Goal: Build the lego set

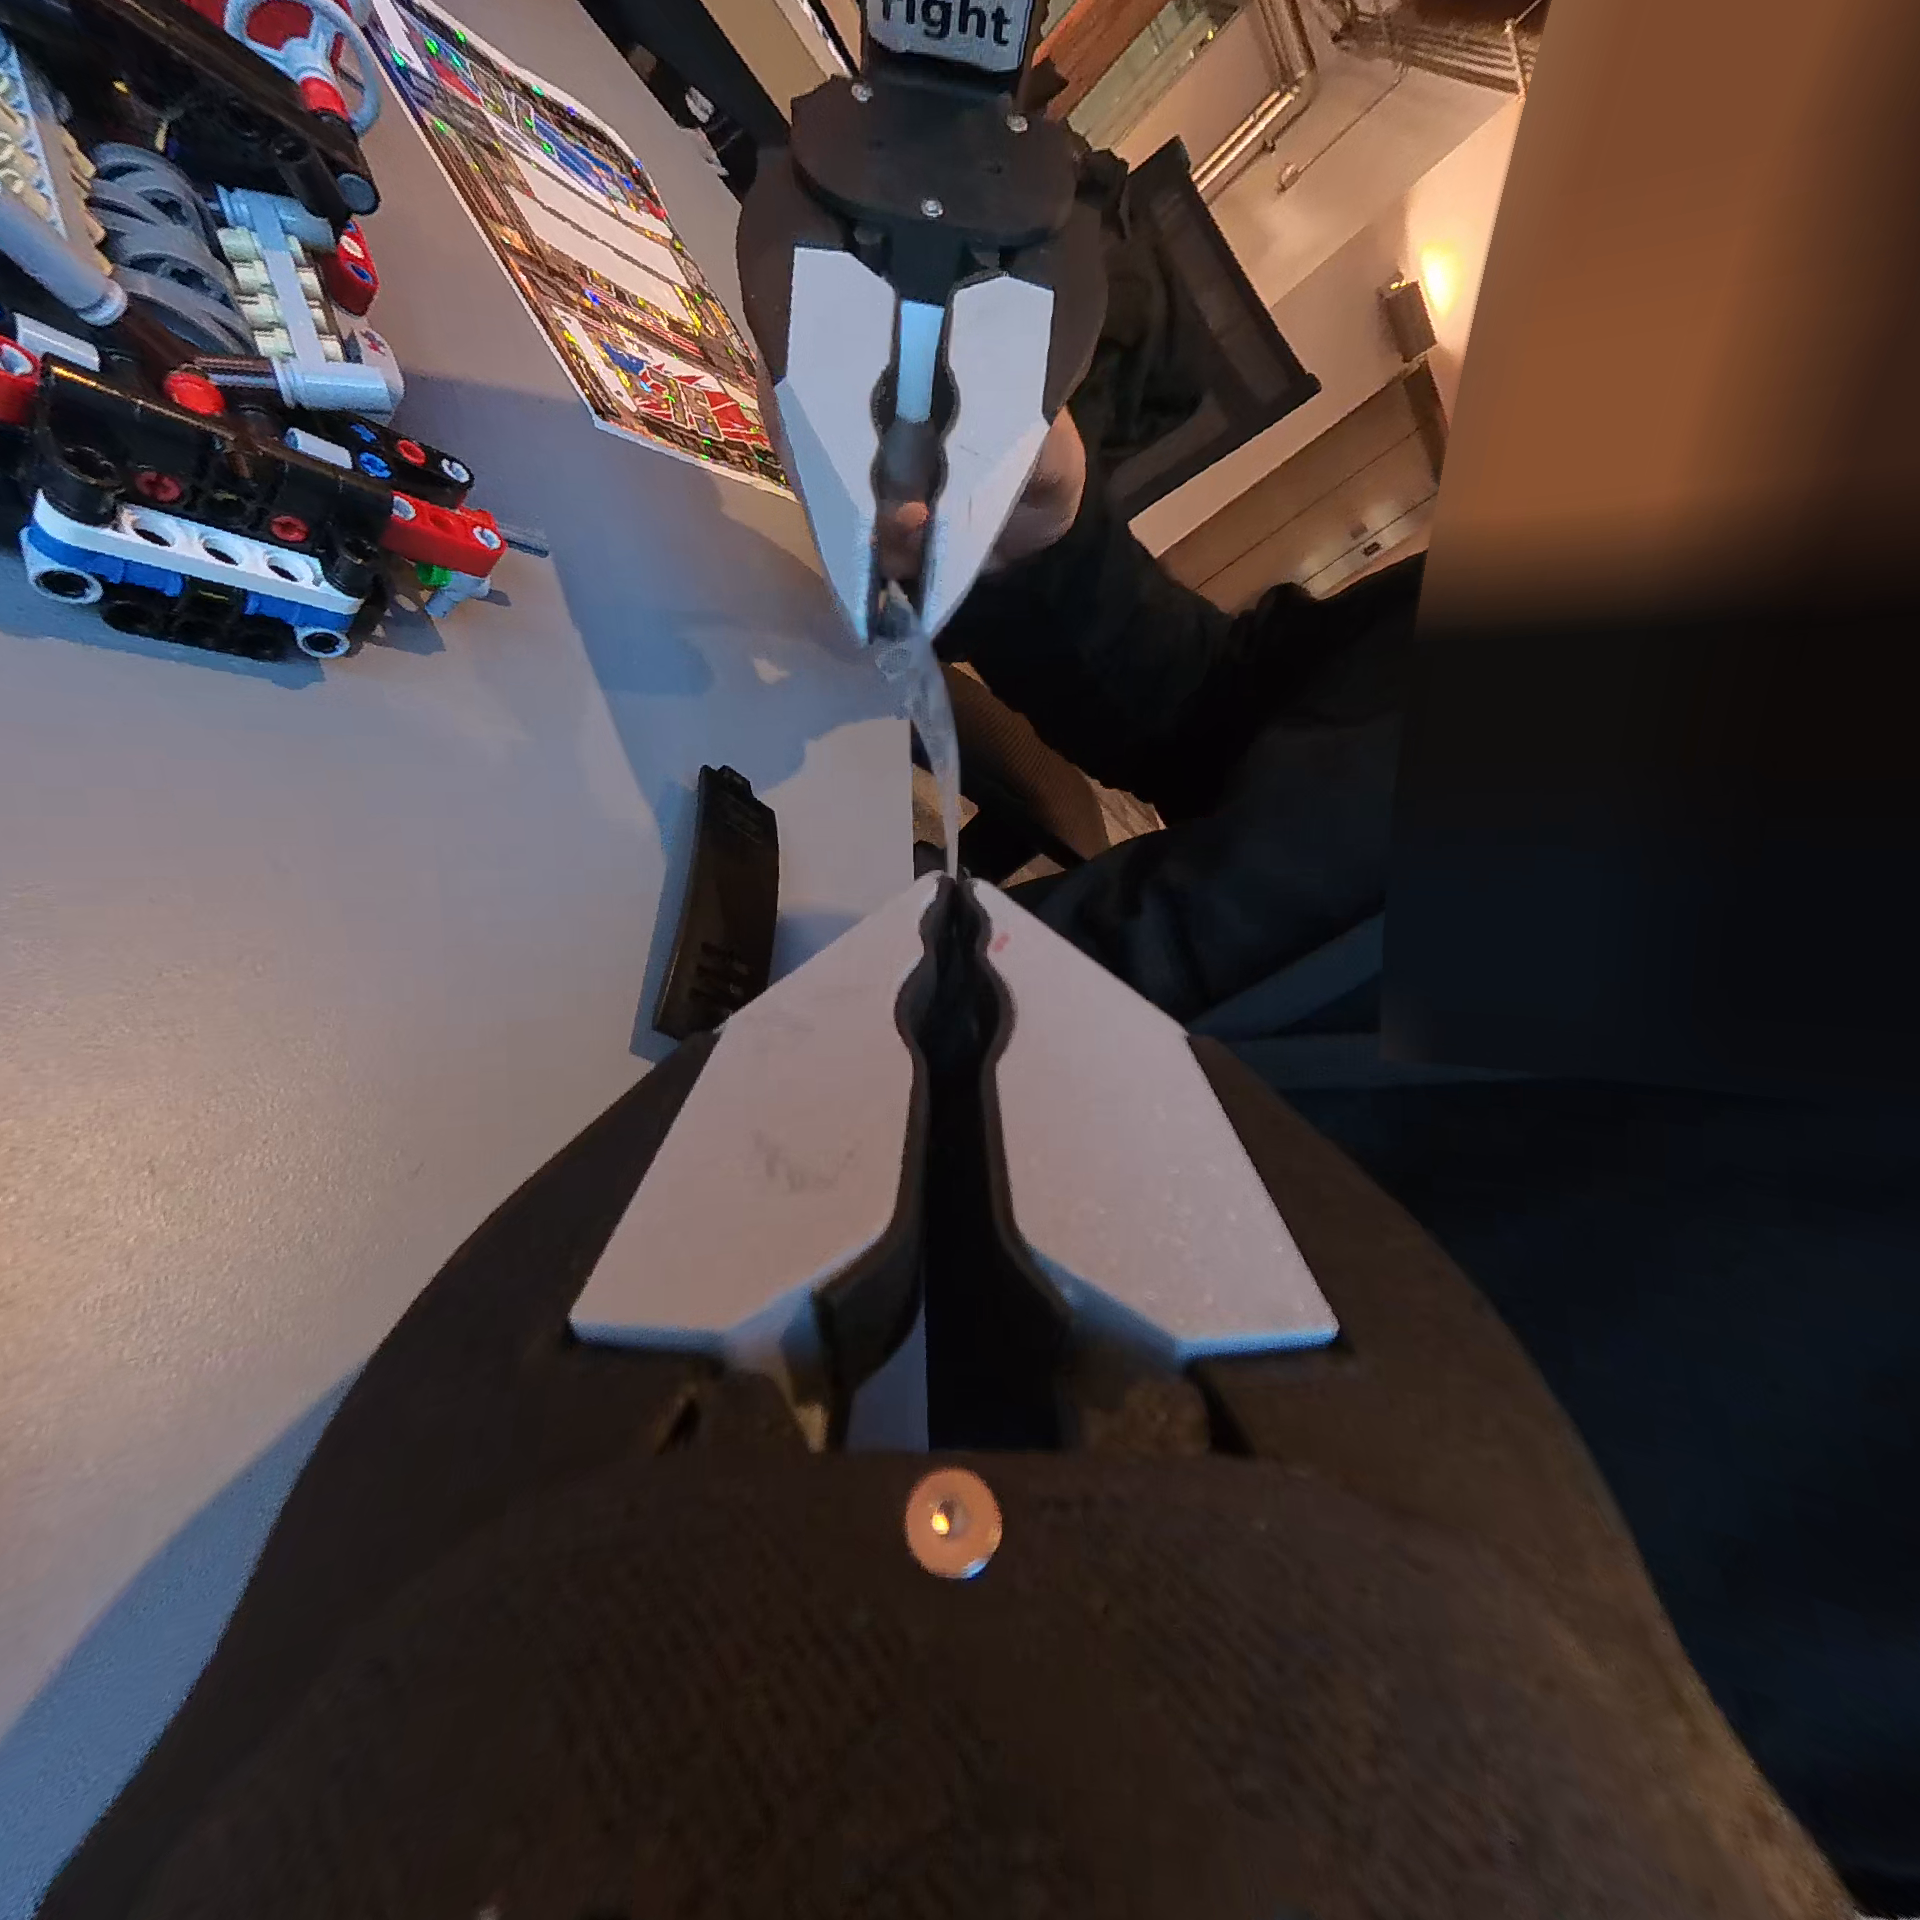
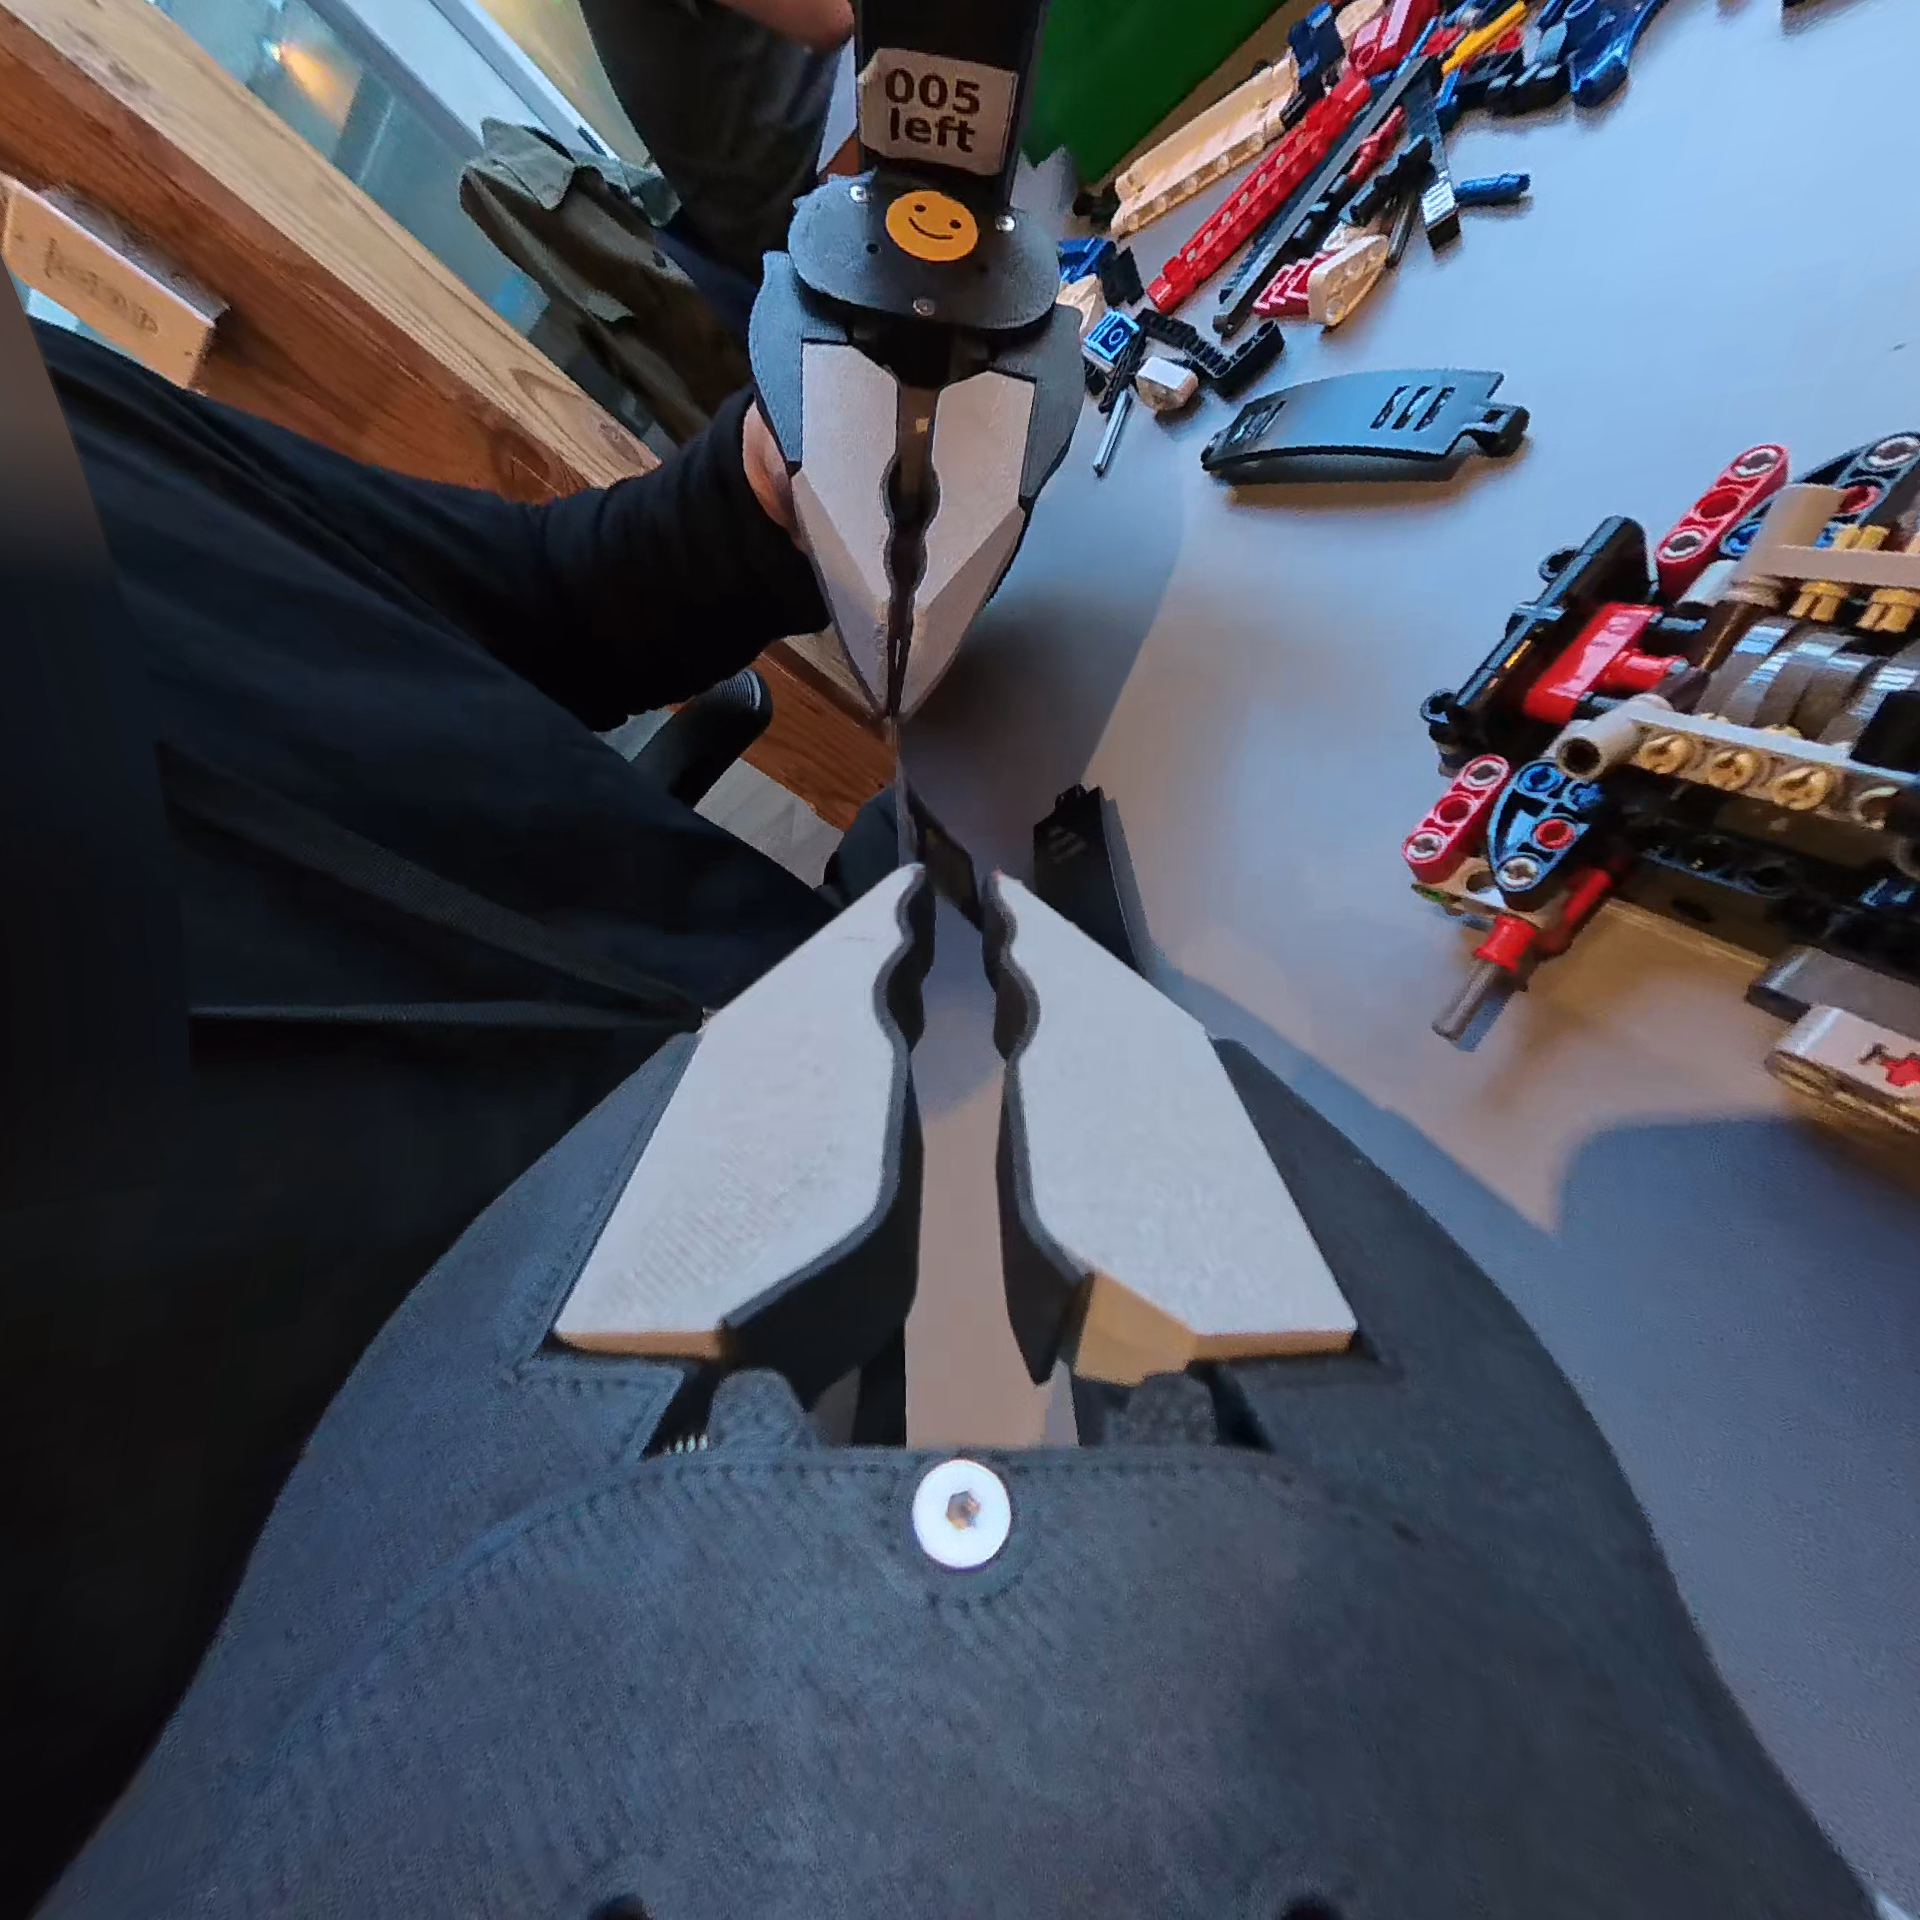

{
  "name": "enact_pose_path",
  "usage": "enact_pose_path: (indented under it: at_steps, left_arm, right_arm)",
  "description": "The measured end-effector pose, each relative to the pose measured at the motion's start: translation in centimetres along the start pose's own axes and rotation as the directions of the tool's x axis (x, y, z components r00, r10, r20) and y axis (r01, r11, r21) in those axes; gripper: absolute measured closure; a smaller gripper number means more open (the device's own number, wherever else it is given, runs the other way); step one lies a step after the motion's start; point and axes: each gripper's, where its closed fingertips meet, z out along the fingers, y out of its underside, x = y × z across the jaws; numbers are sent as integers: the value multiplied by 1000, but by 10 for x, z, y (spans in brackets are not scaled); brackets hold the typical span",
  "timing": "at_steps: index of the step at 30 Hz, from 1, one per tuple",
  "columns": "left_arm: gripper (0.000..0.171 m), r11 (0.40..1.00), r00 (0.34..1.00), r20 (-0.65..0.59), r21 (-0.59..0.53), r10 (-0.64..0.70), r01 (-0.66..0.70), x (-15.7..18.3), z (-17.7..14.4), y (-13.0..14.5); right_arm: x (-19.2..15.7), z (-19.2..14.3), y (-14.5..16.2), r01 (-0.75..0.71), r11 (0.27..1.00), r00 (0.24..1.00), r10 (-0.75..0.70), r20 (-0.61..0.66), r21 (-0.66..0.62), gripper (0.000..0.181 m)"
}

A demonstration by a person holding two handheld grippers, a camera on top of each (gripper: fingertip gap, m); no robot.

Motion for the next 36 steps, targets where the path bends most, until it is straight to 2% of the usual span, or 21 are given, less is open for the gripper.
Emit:
enact_pose_path:
  at_steps: [6, 10, 11, 13, 15, 20, 22, 24, 25, 26, 27, 29, 31, 32, 34, 36]
  left_arm:
    - [171, 999, 1000, -3, 35, -14, 14, -2, -4, -1]
    - [171, 997, 999, -8, 60, -39, 40, -5, -6, -1]
    - [169, 997, 999, -23, 66, -46, 47, -4, -7, -2]
    - [149, 996, 998, -21, 69, -51, 52, -4, -7, -1]
    - [141, 998, 1000, -3, 66, -24, 24, -5, -7, -1]
    - [143, 993, 995, -39, 79, 87, -84, 9, -11, -5]
    - [150, 988, 993, -74, 133, 90, -79, 12, -16, -12]
    - [147, 985, 989, -125, 161, 83, -62, 16, -18, -14]
    - [142, 985, 989, -128, 165, 74, -52, 14, -19, -13]
    - [116, 982, 997, -53, 185, 58, -47, 1, -22, -15]
    - [104, 975, 999, 19, 216, 46, -49, -11, -29, -17]
    - [114, 962, 998, -18, 269, 53, -47, -4, -43, -23]
    - [113, 977, 994, 45, 187, 98, -105, -4, -39, -13]
    - [120, 978, 991, 53, 158, 127, -134, -3, -34, -9]
    - [151, 978, 988, 25, 137, 154, -156, 3, -27, -6]
    - [153, 984, 989, 1, 106, 145, -145, 5, -22, -3]
  right_arm:
    - [0, 3, -5, -19, 999, 1000, 19, 10, 36, 181]
    - [-1, -1, -15, -70, 992, 997, 68, 26, 108, 181]
    - [-2, -1, -16, -88, 989, 996, 85, 32, 118, 181]
    - [-3, -1, -15, -114, 985, 993, 112, 27, 132, 181]
    - [-6, 0, -12, -139, 982, 990, 138, 24, 128, 181]
    - [-23, 0, -13, -161, 976, 986, 154, 60, 144, 181]
    - [-30, -1, -16, -141, 977, 989, 131, 69, 161, 181]
    - [-35, -2, -20, -119, 976, 992, 108, 68, 182, 181]
    - [-40, -4, -24, -116, 972, 991, 99, 91, 204, 181]
    - [-46, -11, -30, -126, 961, 986, 95, 135, 248, 181]
    - [-48, -20, -35, -137, 949, 983, 95, 155, 285, 181]
    - [-39, -29, -31, -142, 946, 988, 115, 107, 292, 181]
    - [-26, -26, -21, -176, 950, 984, 167, 56, 257, 181]
    - [-17, -21, -15, -188, 953, 982, 190, 16, 238, 181]
    - [-3, -12, -8, -179, 963, 980, 193, -53, 201, 181]
    - [3, -6, -5, -135, 981, 985, 149, -91, 140, 181]
